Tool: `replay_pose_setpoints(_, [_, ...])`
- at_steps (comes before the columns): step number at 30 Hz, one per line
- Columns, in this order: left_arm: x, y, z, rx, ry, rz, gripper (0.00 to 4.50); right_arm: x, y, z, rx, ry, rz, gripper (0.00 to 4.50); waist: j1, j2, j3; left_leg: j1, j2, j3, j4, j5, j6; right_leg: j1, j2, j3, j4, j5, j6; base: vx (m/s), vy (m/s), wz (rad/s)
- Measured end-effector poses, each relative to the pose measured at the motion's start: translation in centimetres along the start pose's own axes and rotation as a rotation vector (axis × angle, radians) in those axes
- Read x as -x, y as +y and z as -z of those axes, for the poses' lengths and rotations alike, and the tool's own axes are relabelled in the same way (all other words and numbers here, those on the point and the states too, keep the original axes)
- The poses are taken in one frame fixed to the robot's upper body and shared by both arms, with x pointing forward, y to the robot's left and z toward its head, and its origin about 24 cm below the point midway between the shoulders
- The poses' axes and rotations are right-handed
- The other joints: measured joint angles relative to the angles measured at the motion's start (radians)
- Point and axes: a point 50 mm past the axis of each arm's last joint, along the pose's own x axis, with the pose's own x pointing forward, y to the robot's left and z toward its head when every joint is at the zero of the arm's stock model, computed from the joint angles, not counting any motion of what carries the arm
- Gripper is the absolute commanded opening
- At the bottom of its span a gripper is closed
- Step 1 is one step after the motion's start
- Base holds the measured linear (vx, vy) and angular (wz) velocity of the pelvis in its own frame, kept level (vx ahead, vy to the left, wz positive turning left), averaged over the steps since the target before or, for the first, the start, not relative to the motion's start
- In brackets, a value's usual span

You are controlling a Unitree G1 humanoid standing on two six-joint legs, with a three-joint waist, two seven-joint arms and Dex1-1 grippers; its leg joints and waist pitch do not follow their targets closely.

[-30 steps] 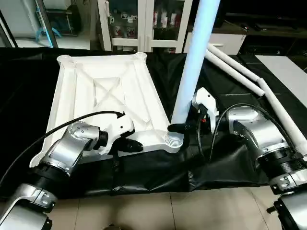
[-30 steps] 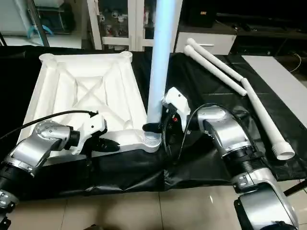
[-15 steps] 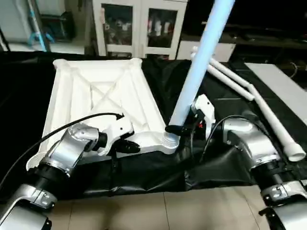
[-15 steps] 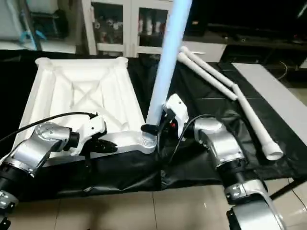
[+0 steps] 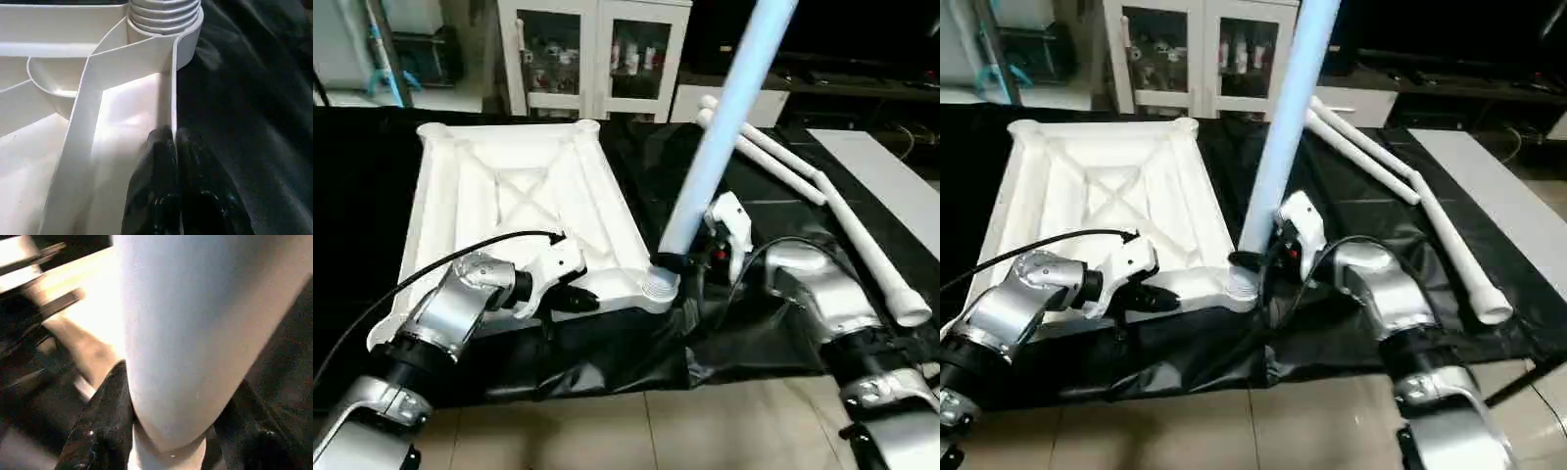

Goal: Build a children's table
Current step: Insert table leg to table base

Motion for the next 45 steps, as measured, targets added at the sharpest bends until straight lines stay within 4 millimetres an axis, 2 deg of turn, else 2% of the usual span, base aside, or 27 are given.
replay_pose_setpoints(2, [-0.9,-0.1,-0.3,0.035,-0.017,-0.05,0.0,-0.7,-0.4,-0.2,-0.013,-0.011,0.098,1.83,-0.01,0.002,0.001,0.0,-0.001,-0.006,0.0,0.0,0.0,-0.002,0.0,-0.004,-0.006,0.0,0.0,-0.05,0.02,-0.19])
replay_pose_setpoints(4, [-2.2,-0.5,-1.0,0.093,-0.039,-0.113,0.0,-1.6,-0.9,-0.5,-0.029,-0.018,0.223,1.83,-0.024,0.007,0.004,-0.001,-0.005,-0.019,-0.001,0.0,0.0,-0.001,0.001,-0.01,-0.016,0.0,0.0,-0.023,0.013,-0.09])
replay_pose_setpoints(6, [-3.8,-1.1,-1.8,0.138,-0.059,-0.157,0.0,-2.1,-1.3,-0.6,-0.045,-0.023,0.335,1.83,-0.03,0.009,0.006,-0.001,-0.01,-0.026,-0.002,0.0,0.0,-0.002,0.0,-0.011,-0.02,0.0,0.0,0.0,0.0,0.0])
replay_pose_setpoints(9, [-6.5,-2.2,-3.7,0.245,-0.083,-0.235,0.0,-2.5,-2.3,-1.0,-0.102,-0.037,0.515,1.83,-0.034,0.017,0.013,-0.002,-0.012,-0.028,-0.002,-0.001,0.0,-0.001,-0.001,-0.014,-0.031,0.0,0.0,0.0,0.0,0.0])
replay_pose_setpoints(12, [-8.7,-3.4,-5.8,0.335,-0.121,-0.296,0.0,-2.4,-3.2,-1.7,-0.125,-0.053,0.654,1.83,-0.049,0.032,0.022,-0.007,-0.013,-0.034,-0.005,-0.001,0.001,0.003,-0.005,-0.032,-0.053,0.0,0.0,-0.007,0.017,-0.03])
replay_pose_setpoints(14, [-9.7,-4.0,-6.8,0.369,-0.131,-0.324,0.0,-2.4,-3.5,-1.9,-0.149,-0.069,0.725,1.83,-0.053,0.033,0.024,-0.008,-0.015,-0.033,-0.008,-0.001,0.001,0.003,-0.011,-0.032,-0.054,0.0,0.0,0.0,0.0,0.0])
replay_pose_setpoints(15, [-10.0,-4.2,-7.1,0.375,-0.132,-0.341,0.0,-2.5,-3.6,-2.0,-0.168,-0.074,0.756,1.83,-0.056,0.032,0.025,-0.007,-0.016,-0.033,-0.009,-0.001,0.001,-0.002,-0.013,-0.035,-0.053,0.0,0.0,0.0,0.0,0.0])
replay_pose_setpoints(18, [-10.1,-4.1,-7.5,0.38,-0.137,-0.359,0.0,-2.7,-3.6,-2.3,-0.184,-0.086,0.8,1.83,-0.055,0.032,0.026,-0.009,-0.015,-0.038,-0.013,-0.001,0.001,-0.009,-0.023,-0.059,-0.054,0.0,0.0,0.0,0.0,0.0])
replay_pose_setpoints(19, [-10.1,-4.1,-7.5,0.38,-0.137,-0.36,0.0,-2.8,-3.6,-2.3,-0.183,-0.089,0.801,1.83,-0.054,0.032,0.026,-0.01,-0.015,-0.04,-0.013,-0.001,0.001,-0.007,-0.024,-0.061,-0.054,0.0,0.0,0.0,0.0,0.0])
replay_pose_setpoints(24, [-9.7,-3.6,-7.6,0.372,-0.136,-0.385,0.0,-3.1,-3.5,-2.6,-0.173,-0.104,0.816,1.83,-0.051,0.031,0.026,-0.016,-0.016,-0.04,-0.014,-0.001,0.001,-0.014,-0.023,-0.058,-0.053,0.002,-0.003,0.0,0.0,0.0])
replay_pose_setpoints(34, [-9.7,-3.5,-7.6,0.372,-0.136,-0.392,0.0,-3.2,-3.4,-2.7,-0.158,-0.139,0.791,1.83,-0.049,0.026,0.022,-0.014,-0.015,-0.032,-0.011,-0.001,0.001,-0.016,-0.023,-0.052,-0.052,0.019,-0.027,0.0,0.0,0.0])
replay_pose_setpoints(35, [-9.7,-3.5,-7.6,0.372,-0.137,-0.391,0.0,-3.1,-3.5,-2.8,-0.157,-0.152,0.78,2.18,-0.048,0.026,0.022,-0.014,-0.015,-0.031,-0.011,-0.001,0.001,-0.016,-0.023,-0.052,-0.052,0.021,-0.027,0.0,0.0,0.0])
replay_pose_setpoints(37, [-9.6,-3.4,-7.7,0.369,-0.14,-0.39,0.0,-3.0,-3.5,-2.8,-0.157,-0.172,0.758,2.53,-0.048,0.025,0.022,-0.015,-0.015,-0.028,-0.011,-0.001,0.001,-0.018,-0.023,-0.049,-0.051,0.029,-0.028,0.0,0.0,0.0])
replay_pose_setpoints(38, [-9.6,-3.5,-7.7,0.368,-0.143,-0.386,0.0,-2.9,-3.6,-2.4,-0.164,-0.158,0.751,2.55,-0.048,0.026,0.022,-0.015,-0.015,-0.027,-0.012,-0.001,0.001,-0.019,-0.024,-0.048,-0.05,0.03,-0.028,0.0,0.0,0.0])
replay_pose_setpoints(39, [-9.5,-3.5,-7.9,0.363,-0.15,-0.379,0.0,-2.9,-3.5,-1.0,-0.188,-0.11,0.74,2.62,-0.044,0.025,0.022,-0.018,-0.014,-0.026,-0.012,-0.001,0.001,-0.022,-0.024,-0.048,-0.049,0.034,-0.031,0.0,0.0,0.0])
replay_pose_setpoints(40, [-9.5,-3.5,-7.9,0.363,-0.157,-0.373,0.0,-2.8,-3.3,-0.5,-0.19,-0.114,0.73,2.62,-0.043,0.027,0.023,-0.024,-0.015,-0.025,-0.011,-0.001,0.001,-0.027,-0.024,-0.046,-0.048,0.041,-0.033,0.0,0.0,0.0])
replay_pose_setpoints(41, [-9.3,-3.4,-8.1,0.358,-0.164,-0.375,0.0,-2.8,-3.4,-0.8,-0.179,-0.126,0.718,2.87,-0.04,0.027,0.023,-0.028,-0.015,-0.02,-0.01,0.0,0.001,-0.033,-0.025,-0.041,-0.047,0.059,-0.035,0.0,0.0,0.0])
replay_pose_setpoints(45, [-9.1,-3.1,-8.2,0.347,-0.171,-0.374,0.0,-2.5,-3.5,-0.8,-0.158,-0.118,0.678,3.15,-0.03,0.027,0.023,-0.03,-0.012,-0.016,-0.009,0.0,0.001,-0.04,-0.021,-0.032,-0.041,0.068,-0.032,0.0,0.0,0.0])
